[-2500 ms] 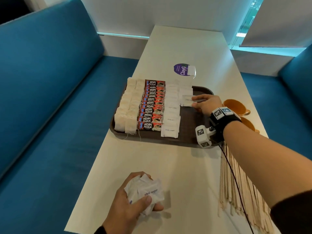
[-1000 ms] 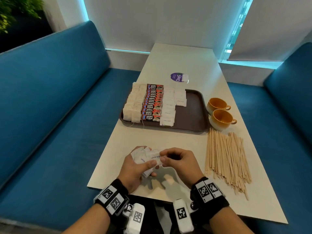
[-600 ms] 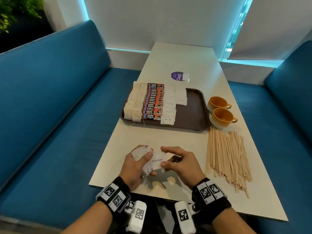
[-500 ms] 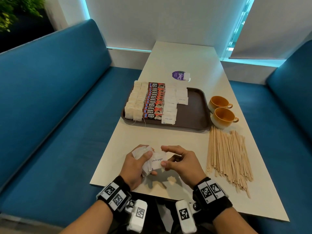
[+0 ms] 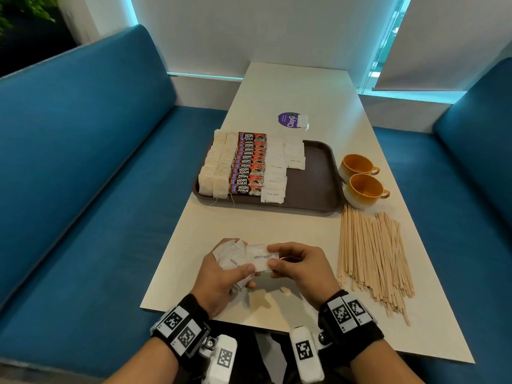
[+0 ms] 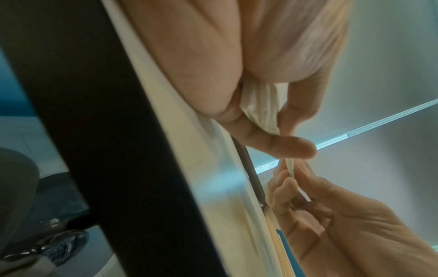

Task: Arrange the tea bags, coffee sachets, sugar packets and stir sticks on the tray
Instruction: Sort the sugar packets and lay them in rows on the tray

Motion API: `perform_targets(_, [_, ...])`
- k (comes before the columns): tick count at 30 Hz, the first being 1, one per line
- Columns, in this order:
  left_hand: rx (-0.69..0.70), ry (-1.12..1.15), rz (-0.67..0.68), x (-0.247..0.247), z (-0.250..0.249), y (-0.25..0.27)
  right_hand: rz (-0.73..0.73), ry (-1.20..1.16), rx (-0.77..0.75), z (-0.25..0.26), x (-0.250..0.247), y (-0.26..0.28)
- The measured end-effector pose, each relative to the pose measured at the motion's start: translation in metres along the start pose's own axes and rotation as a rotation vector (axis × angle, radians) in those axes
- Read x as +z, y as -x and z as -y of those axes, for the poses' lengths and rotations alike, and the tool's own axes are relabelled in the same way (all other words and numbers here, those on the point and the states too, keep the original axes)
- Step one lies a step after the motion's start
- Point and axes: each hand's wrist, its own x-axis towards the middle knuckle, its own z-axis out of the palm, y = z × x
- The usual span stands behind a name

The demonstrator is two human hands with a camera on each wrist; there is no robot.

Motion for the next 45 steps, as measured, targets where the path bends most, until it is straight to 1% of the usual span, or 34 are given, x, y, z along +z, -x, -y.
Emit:
perform_targets(4, [0.012,-0.007,-0.03,0.002,-0.002,-0.001,-0.009,-0.042,0.018,0.006,-0.002,-0.004])
perform_targets(6, [-0.001,0.034,-0.036,0.002,-0.003,-0.002,-0.051,-0.059,-0.006,0.013,-0.005,-0.009])
perform_targets(8, [-0.014,0.1,-0.008,0.001,-0.003,-0.003,-0.111,-0.054,-0.042,0.023,-0.012,-0.021])
perform_targets(11, [-0.024,0.118,0.027,-0.003,-0.001,-0.005,-0.186,0.037,-0.094,0.043,-0.031,-0.046])
perform_targets(15, [-0.024,0.053,-0.007,-0.003,0.002,-0.005,-0.262,0.074,-0.14,0.081,-0.06,-0.091])
perform_targets(18, [-0.038,0.021,-0.02,-0.003,0.002,-0.004,-0.313,0.113,-0.162,0.102,-0.076,-0.136])
perform_targets(20, [-0.054,-0.007,-0.03,-0.002,0.002,-0.004,-0.339,0.145,-0.139,0.109,-0.084,-0.167])
perform_targets(22, [-0.066,-0.037,-0.04,-0.001,0.001,-0.003,-0.332,0.206,-0.095,0.112,-0.089,-0.196])
perform_targets(27, [-0.101,-0.066,-0.049,0.0,-0.004,-0.003,-0.22,0.428,0.052,0.102,-0.093,-0.245])
perform_targets(29, [-0.102,-0.065,-0.044,0.0,-0.004,-0.003,-0.212,0.491,0.084,0.099,-0.092,-0.256])
perform_targets(34, [-0.088,-0.065,-0.017,-0.002,-0.004,-0.004,-0.251,0.644,0.125,0.098,-0.096,-0.277])
perform_targets(38, [-0.076,-0.07,-0.023,-0.002,-0.004,-0.004,-0.263,0.765,0.153,0.098,-0.097,-0.287])
perform_targets(41, [-0.068,-0.076,-0.02,-0.002,-0.004,-0.004,-0.277,0.796,0.152,0.098,-0.096,-0.289])
perform_targets(45, [-0.08,-0.074,-0.03,-0.002,-0.003,-0.003,-0.339,0.739,0.128,0.101,-0.094,-0.275])
